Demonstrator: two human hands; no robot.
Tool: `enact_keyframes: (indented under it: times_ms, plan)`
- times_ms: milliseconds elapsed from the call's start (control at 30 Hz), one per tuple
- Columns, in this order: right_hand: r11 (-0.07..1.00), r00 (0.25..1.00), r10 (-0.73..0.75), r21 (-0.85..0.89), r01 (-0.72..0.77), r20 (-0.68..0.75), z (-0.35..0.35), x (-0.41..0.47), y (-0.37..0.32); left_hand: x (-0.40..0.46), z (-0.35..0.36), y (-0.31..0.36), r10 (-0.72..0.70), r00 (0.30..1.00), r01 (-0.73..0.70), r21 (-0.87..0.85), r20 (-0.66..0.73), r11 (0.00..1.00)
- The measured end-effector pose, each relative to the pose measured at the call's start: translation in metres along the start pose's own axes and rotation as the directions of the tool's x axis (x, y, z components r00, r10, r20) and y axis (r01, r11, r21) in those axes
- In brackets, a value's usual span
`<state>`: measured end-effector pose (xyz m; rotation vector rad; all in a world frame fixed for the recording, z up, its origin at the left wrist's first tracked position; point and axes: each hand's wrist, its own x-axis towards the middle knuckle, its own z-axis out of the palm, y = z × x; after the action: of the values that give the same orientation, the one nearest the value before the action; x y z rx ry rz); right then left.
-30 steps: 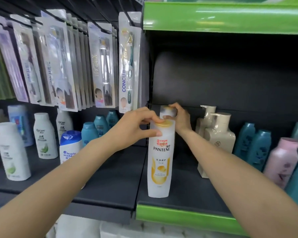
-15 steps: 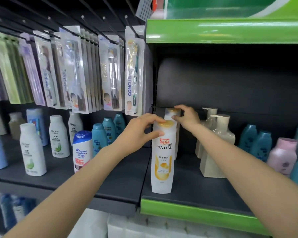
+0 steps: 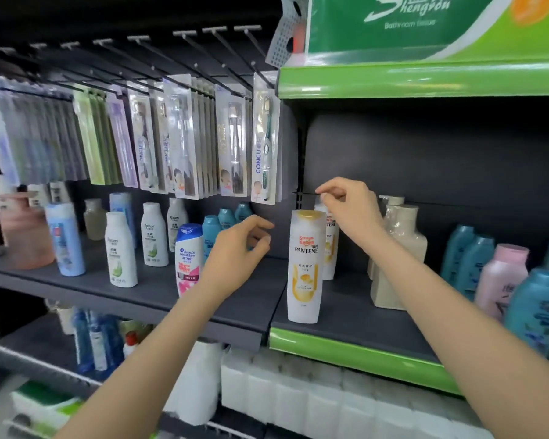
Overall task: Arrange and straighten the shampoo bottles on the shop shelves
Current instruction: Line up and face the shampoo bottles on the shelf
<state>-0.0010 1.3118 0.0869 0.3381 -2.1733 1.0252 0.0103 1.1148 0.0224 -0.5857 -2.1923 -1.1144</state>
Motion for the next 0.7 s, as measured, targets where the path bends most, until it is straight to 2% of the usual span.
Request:
enact_keyframes:
  times_ms: [67,200,367,533,700]
  plan:
    - [0.999,0.999,-0.034,0.043,0.033,0.021,0.002,-0.016,-0.019,-0.014,-0.015,-0.007,-0.068,0.995,0.067,-0.018,-0.068,0.998]
    - [0.992,0.981,-0.030,0.123,0.006,0.192,0.029,-0.045,-0.045,-0.037,-0.043,-0.027,-0.210,0.966,0.206,-0.040,-0.152,0.978]
    - [0.996,0.948,0.012,0.082,-0.040,0.317,0.090,-0.066,-0.057,-0.045,-0.072,-0.057,-0.262,0.947,0.271,0.022,-0.188,0.962]
    - [0.995,0.931,0.084,0.020,-0.097,0.356,0.159,-0.064,-0.066,-0.035,-0.103,-0.109,-0.239,0.965,0.248,0.087,-0.105,0.965]
    - [0.984,0.946,0.175,-0.031,-0.174,0.273,0.218,-0.046,-0.072,-0.006,-0.121,-0.161,-0.196,0.977,0.191,0.076,0.079,0.979]
